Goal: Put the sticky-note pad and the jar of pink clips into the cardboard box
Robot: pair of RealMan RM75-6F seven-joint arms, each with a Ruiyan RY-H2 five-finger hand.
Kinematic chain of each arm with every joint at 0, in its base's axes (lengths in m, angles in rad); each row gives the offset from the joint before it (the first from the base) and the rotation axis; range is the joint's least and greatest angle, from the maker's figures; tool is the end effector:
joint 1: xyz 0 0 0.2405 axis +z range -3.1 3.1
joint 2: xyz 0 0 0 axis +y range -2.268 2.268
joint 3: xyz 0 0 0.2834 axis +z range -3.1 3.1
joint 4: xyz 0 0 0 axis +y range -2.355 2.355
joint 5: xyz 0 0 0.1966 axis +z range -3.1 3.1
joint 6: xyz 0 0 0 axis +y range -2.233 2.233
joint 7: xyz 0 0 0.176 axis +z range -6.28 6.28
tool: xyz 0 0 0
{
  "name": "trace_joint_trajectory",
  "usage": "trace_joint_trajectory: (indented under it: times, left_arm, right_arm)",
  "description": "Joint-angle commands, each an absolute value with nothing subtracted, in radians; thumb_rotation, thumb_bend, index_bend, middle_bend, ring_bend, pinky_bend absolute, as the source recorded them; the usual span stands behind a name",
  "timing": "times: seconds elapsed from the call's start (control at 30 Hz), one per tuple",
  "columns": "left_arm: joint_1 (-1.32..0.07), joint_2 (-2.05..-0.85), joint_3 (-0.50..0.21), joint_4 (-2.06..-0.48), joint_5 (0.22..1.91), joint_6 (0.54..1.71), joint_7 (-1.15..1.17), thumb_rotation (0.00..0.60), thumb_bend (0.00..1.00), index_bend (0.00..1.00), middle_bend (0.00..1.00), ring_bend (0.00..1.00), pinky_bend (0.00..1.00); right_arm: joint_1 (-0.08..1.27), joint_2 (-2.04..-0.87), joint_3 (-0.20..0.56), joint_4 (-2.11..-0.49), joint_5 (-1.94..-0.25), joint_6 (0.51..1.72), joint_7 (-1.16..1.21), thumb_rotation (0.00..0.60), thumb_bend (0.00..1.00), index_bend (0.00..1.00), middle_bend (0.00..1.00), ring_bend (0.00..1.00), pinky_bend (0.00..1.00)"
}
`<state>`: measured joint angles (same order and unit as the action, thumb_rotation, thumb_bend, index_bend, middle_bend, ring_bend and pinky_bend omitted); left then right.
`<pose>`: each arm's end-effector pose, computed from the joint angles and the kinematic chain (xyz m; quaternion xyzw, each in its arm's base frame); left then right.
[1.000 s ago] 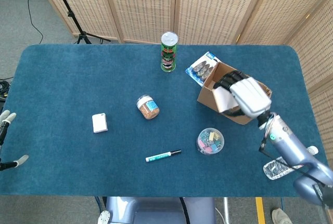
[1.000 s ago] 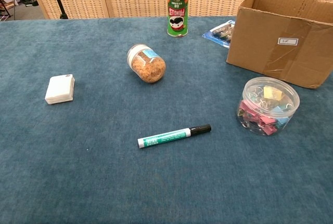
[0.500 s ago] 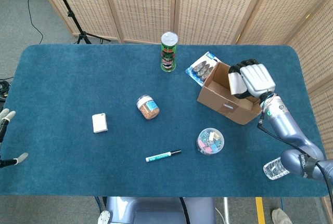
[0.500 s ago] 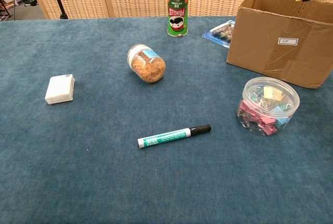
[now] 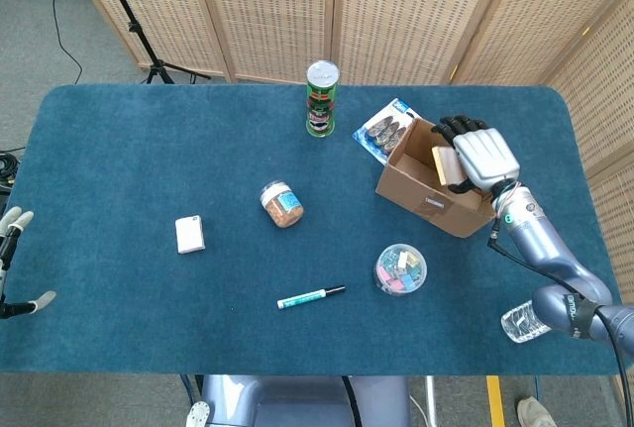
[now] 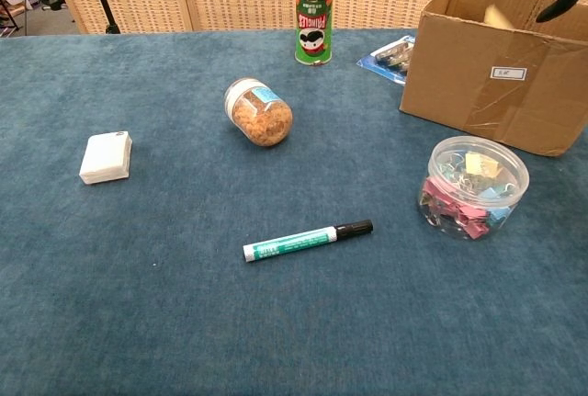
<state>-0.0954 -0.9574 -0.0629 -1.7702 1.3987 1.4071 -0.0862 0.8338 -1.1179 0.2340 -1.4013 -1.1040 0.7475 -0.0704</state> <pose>-0.3240 0.2168 0.2185 -0.5607 -0.4484 -0.3838 0.5807 -0.1880 -0.4694 0.1612 0.7199 -0.3449 0.3391 0.4978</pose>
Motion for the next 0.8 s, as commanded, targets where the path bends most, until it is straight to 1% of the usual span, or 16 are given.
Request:
trace_joint_trajectory:
  times: [0.03, 0.2, 0.27, 0.37, 0.5, 0.57, 0.63, 0.67, 0.8]
  left_arm:
    - [-0.095, -0.957, -0.063, -1.770, 1.399, 1.408, -0.087, 0.600, 0.00, 0.00, 0.00, 0.00, 0.00]
    - [-0.094, -0.956, -0.062, -1.769, 1.399, 1.408, -0.092, 0.600, 0.00, 0.00, 0.00, 0.00, 0.00]
    - [-0.095, -0.956, -0.062, -1.768, 1.401, 1.407, -0.093, 0.600, 0.00, 0.00, 0.00, 0.00, 0.00]
    - [-0.095, -0.957, -0.060, -1.768, 1.403, 1.407, -0.093, 0.600, 0.00, 0.00, 0.00, 0.00, 0.00]
    - [-0.094, -0.958, -0.057, -1.769, 1.410, 1.410, -0.091, 0.600, 0.00, 0.00, 0.00, 0.00, 0.00]
    - [-0.095, -0.958, -0.055, -1.769, 1.415, 1.409, -0.089, 0.600, 0.00, 0.00, 0.00, 0.00, 0.00]
    - [-0.095, -0.958, -0.053, -1.770, 1.418, 1.408, -0.088, 0.600, 0.00, 0.00, 0.00, 0.00, 0.00]
    - [-0.095, -0.958, -0.053, -1.769, 1.419, 1.408, -0.087, 0.600, 0.00, 0.00, 0.00, 0.00, 0.00]
    - [-0.096, -0.961, -0.050, -1.769, 1.421, 1.407, -0.082, 0.600, 0.00, 0.00, 0.00, 0.00, 0.00]
  right_arm:
    - [0.837, -1.103, 0.229, -1.420, -1.097, 0.744, -0.092, 0.600, 0.00, 0.03, 0.00, 0.00, 0.17]
    - [0.828, -1.088, 0.241, -1.454, -1.091, 0.786, -0.109, 0.600, 0.00, 0.03, 0.00, 0.00, 0.17]
    - [0.787, -1.017, 0.262, -1.562, -1.173, 0.883, -0.066, 0.600, 0.00, 0.03, 0.00, 0.00, 0.16]
    - [0.737, -0.933, 0.252, -1.672, -1.302, 0.943, 0.031, 0.600, 0.00, 0.03, 0.00, 0.00, 0.15]
    - [0.676, -0.825, 0.186, -1.776, -1.521, 0.986, 0.196, 0.600, 0.00, 0.03, 0.00, 0.00, 0.13]
    - [0.645, -0.794, 0.128, -1.794, -1.640, 1.010, 0.239, 0.600, 0.00, 0.03, 0.00, 0.00, 0.11]
    - [0.625, -0.800, 0.081, -1.780, -1.724, 1.034, 0.269, 0.600, 0.00, 0.01, 0.00, 0.00, 0.09]
    - [0.621, -0.805, 0.073, -1.773, -1.739, 1.041, 0.276, 0.600, 0.00, 0.00, 0.00, 0.00, 0.08]
    - [0.611, -0.883, 0.009, -1.703, -1.834, 1.048, 0.283, 0.600, 0.00, 0.00, 0.00, 0.00, 0.08]
